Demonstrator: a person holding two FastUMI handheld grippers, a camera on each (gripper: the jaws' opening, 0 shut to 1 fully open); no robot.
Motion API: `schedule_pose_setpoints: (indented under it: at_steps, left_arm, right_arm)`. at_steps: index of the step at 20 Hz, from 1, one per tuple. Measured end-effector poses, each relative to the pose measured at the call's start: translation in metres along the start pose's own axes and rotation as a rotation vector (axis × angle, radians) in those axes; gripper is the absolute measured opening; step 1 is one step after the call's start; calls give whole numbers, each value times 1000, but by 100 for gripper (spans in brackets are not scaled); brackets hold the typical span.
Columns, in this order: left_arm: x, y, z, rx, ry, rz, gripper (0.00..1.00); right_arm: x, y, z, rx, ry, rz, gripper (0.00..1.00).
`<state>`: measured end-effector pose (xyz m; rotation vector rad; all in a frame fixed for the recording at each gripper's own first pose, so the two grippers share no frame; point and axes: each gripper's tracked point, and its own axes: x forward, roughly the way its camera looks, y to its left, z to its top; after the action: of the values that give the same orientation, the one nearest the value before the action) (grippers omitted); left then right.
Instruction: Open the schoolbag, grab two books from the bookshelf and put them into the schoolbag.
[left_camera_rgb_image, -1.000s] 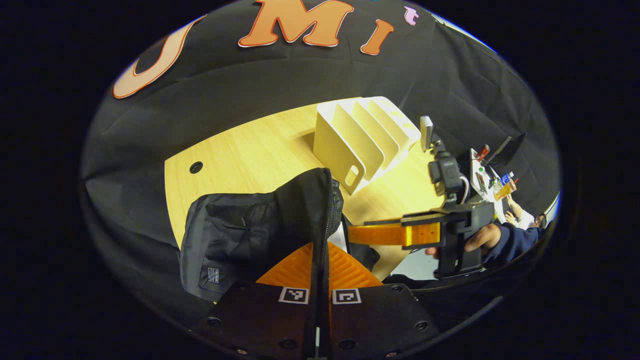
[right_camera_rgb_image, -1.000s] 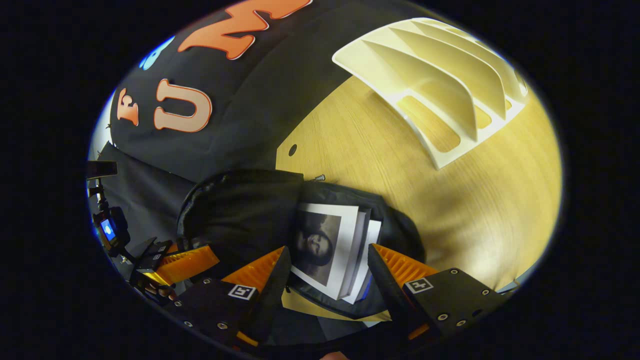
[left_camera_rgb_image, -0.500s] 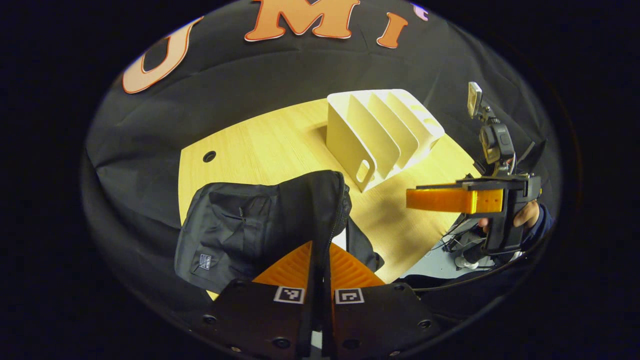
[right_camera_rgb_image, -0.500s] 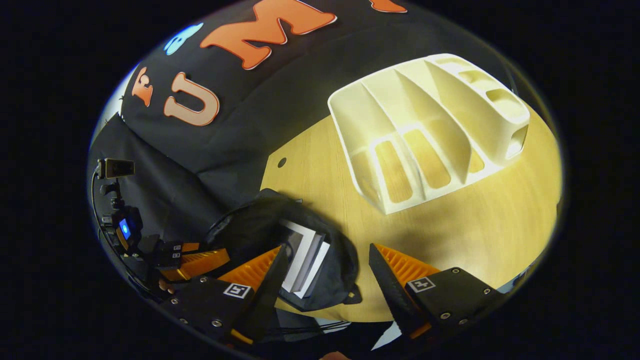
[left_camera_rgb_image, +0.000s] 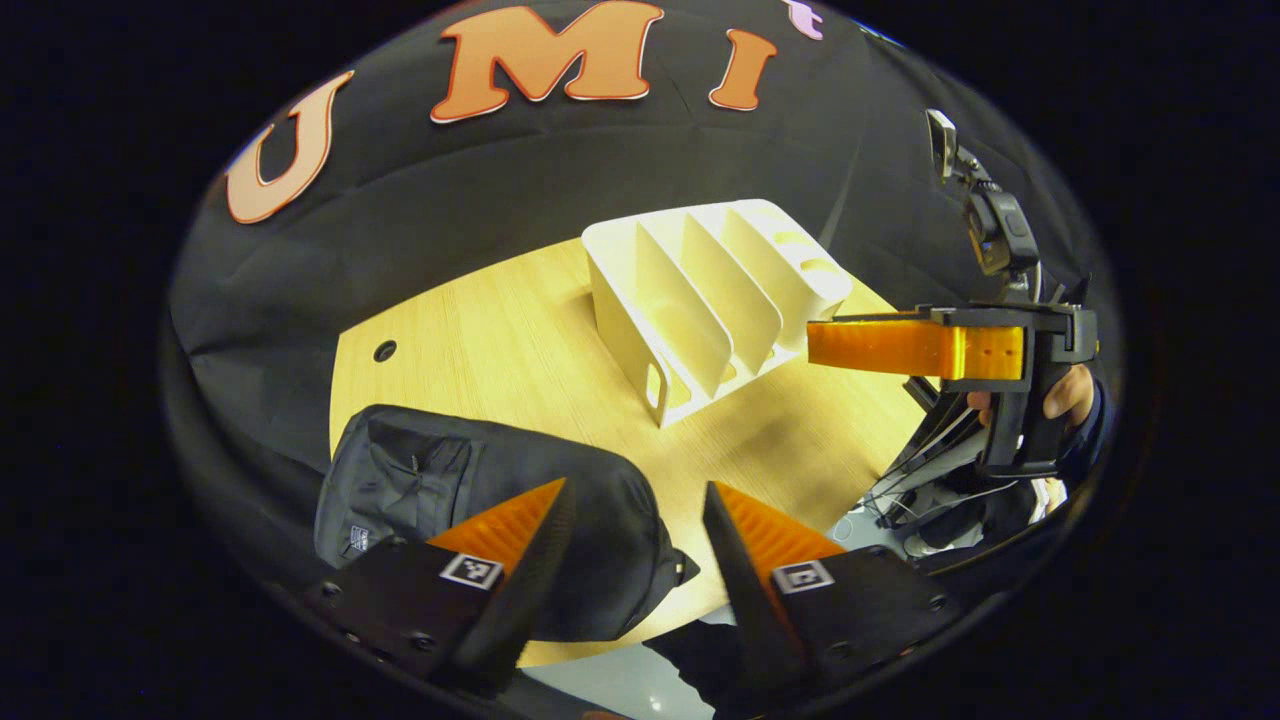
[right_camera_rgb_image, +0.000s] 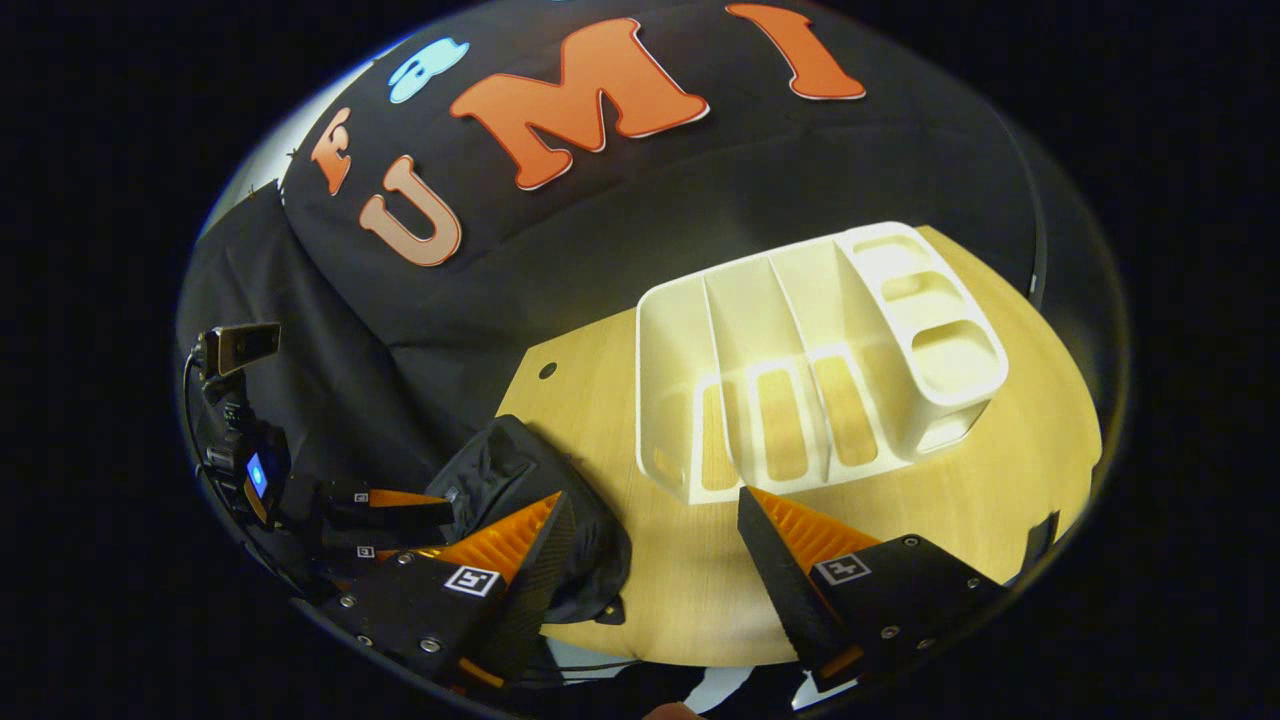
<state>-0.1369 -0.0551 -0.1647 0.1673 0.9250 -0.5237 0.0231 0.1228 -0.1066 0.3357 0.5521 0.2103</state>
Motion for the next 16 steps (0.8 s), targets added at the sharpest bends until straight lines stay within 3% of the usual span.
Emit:
schedule_pose_setpoints:
  at_steps: [2,11,16]
  left_arm:
    - [3,-12,18,-10,-58,20,98]
    - [-36,-68,115,-51,-489,189,98]
    - [-60,-80,139,-74,-657,292,96]
  right_arm:
    - [-14,-16,13,-54,-33,-19,98]
    - [-88,-56,90,-246,-297,-96,98]
    - [-124,-63,115,-325,-432,-112,98]
